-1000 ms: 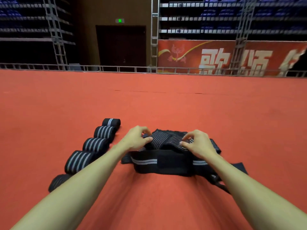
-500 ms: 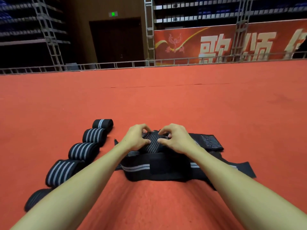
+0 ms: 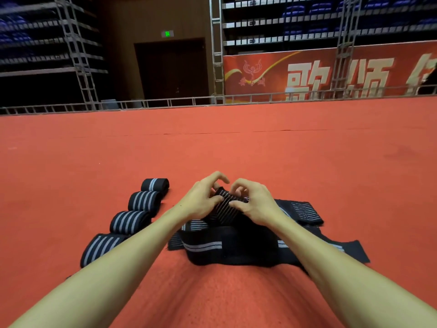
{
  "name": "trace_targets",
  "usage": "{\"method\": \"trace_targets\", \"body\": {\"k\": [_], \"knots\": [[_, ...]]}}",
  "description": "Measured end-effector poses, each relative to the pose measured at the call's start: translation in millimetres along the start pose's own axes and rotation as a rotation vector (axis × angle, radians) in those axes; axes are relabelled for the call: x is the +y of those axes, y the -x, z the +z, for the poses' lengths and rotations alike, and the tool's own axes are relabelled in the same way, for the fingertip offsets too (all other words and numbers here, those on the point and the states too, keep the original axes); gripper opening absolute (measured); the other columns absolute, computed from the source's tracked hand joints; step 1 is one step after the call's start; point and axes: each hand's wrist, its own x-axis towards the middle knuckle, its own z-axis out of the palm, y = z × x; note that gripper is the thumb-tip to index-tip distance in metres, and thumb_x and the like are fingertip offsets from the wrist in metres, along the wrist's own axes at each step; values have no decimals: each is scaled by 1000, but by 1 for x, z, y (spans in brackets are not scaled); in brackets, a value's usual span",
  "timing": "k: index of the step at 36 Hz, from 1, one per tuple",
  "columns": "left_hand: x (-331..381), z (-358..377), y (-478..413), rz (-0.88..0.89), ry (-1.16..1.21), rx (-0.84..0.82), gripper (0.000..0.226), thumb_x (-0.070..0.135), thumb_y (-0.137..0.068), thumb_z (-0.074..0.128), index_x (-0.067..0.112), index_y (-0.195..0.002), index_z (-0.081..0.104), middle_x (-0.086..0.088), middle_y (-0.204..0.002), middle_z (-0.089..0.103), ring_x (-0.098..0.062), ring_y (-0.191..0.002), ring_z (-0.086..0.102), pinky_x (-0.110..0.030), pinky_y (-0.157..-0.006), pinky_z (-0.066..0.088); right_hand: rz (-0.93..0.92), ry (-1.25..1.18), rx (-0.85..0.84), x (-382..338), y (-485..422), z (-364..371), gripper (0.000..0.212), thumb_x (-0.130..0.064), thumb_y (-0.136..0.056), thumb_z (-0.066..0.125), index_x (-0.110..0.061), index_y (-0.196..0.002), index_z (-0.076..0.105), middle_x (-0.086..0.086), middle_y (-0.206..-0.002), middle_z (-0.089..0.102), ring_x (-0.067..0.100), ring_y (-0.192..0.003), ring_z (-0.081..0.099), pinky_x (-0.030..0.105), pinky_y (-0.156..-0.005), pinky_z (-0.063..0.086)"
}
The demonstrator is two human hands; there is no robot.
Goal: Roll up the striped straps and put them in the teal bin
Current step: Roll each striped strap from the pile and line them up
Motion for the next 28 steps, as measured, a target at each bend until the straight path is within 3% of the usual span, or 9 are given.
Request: {"method": "trace_targets", "body": {"k": [3,7,10,12,16,18,20,25,28], "knots": [[9,-7,-1,42,74,-5,37,4,-93,60,34,-106,43,-6,-92,55,-17,-66,53,-37,-61,49,-28,-81,-19,-10,-1,-13,29,-11,-89,67,-32,-90,47,-5,-90,59,17,-81,60,38,-75,52],[25,-11,-3,92,65,34,35,4,-94,58,31,-92,36,7,-85,47,-11,-61,42,-25,-59,37,-75,-48,-9,-15,-3,-25,40,1,-84,66,-37,-73,65,-10,-82,71,14,-85,67,42,-88,53],[37,-11,-4,119,106,13,25,7,-94,58,26,-89,43,5,-80,52,-12,-62,42,-29,-61,37,-78,-84,65,-21,-1,-37,18,0,-84,71,-16,-90,78,-6,-92,75,10,-91,69,32,-93,52],[46,-13,-3,126,126,-38,25,12,-93,61,29,-93,44,-1,-82,55,-10,-64,43,-30,-63,40,-88,-84,108,-25,-1,-49,15,-1,-84,72,-10,-94,78,-1,-96,76,10,-93,70,30,-93,52],[58,-11,1,134,186,-121,42,7,-89,64,34,-110,41,-3,-105,62,-8,-91,58,-26,-96,47,-88,-98,163,-32,2,-77,19,-1,-83,72,-15,-93,79,-5,-93,76,8,-92,70,33,-92,54],[62,-8,2,136,208,-135,52,4,-89,65,36,-120,39,3,-109,61,-8,-100,60,-21,-102,44,-80,-118,195,-34,4,-92,21,1,-83,72,-16,-93,79,-7,-91,75,7,-92,70,32,-92,54],[68,-7,2,162,213,-130,59,3,-89,65,41,-125,38,6,-109,59,-9,-103,61,-25,-103,45,-78,-115,210,-37,6,-107,22,2,-82,73,-15,-94,79,-7,-91,74,5,-92,70,31,-91,55],[89,-14,-4,231,268,-130,54,5,-94,62,40,-129,42,-1,-104,64,-14,-95,68,-33,-87,57,-85,-101,270,-37,11,-133,21,3,-81,74,-12,-94,79,-4,-91,74,7,-90,70,27,-88,55],[98,-27,-9,226,286,-115,47,6,-94,62,36,-128,49,-13,-98,62,-28,-96,68,-40,-87,58,-75,-128,313,-37,12,-144,20,3,-81,74,-12,-93,78,-1,-91,75,10,-90,70,27,-86,54]]}}
